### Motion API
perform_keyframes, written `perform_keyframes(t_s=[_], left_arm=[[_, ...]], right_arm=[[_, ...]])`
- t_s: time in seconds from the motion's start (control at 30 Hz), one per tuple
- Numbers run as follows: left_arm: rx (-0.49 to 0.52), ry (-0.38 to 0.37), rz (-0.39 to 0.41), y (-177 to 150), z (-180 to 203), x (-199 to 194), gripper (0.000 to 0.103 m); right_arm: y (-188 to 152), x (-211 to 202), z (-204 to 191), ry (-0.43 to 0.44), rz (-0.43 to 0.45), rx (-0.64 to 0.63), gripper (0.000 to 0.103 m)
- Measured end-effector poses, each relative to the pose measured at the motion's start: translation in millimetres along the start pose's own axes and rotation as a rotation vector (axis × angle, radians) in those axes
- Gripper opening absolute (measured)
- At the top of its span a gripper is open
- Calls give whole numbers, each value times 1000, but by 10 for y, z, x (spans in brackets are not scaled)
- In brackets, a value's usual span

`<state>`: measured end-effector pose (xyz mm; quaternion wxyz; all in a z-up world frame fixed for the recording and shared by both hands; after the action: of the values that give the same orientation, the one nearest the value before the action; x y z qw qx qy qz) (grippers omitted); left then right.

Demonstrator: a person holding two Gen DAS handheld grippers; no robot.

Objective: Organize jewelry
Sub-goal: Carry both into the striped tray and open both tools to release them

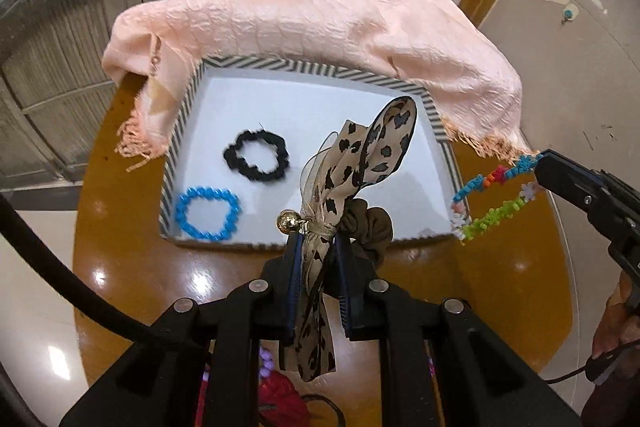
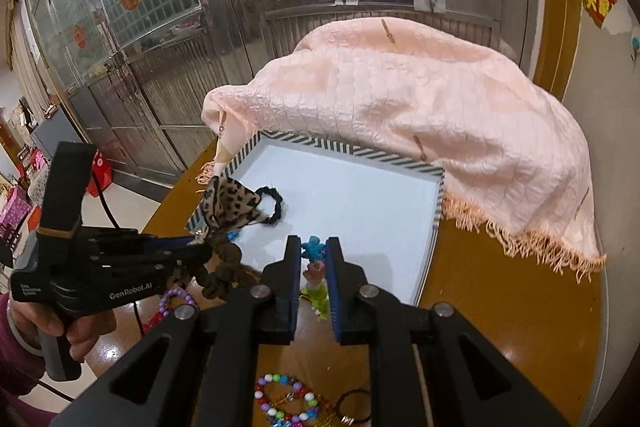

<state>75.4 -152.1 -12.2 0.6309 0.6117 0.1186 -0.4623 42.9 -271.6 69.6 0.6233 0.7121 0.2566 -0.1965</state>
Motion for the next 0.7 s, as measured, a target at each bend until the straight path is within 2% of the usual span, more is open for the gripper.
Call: perform_keyframes(t_s=[0.43,0.7], left_arm=[[15,74,-10,115,-88,266,2],[-83,23,-62,96,-155,573,2]], right_arm=[[28,504,-41,27,-52,22,12],[-11,908,-170,66,-81,59,12]])
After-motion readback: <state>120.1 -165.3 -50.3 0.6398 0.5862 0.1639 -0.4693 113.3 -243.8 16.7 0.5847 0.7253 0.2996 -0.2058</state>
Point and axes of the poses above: each gripper's, at about its wrist camera, not at the fingertips, and x roughly the way its jaws point, z to its right, y to its top, the point moved 10 cm from there along x, roughly the way its jaws point, and after that the axes turned 14 degrees about z, right-handed, at the moved point
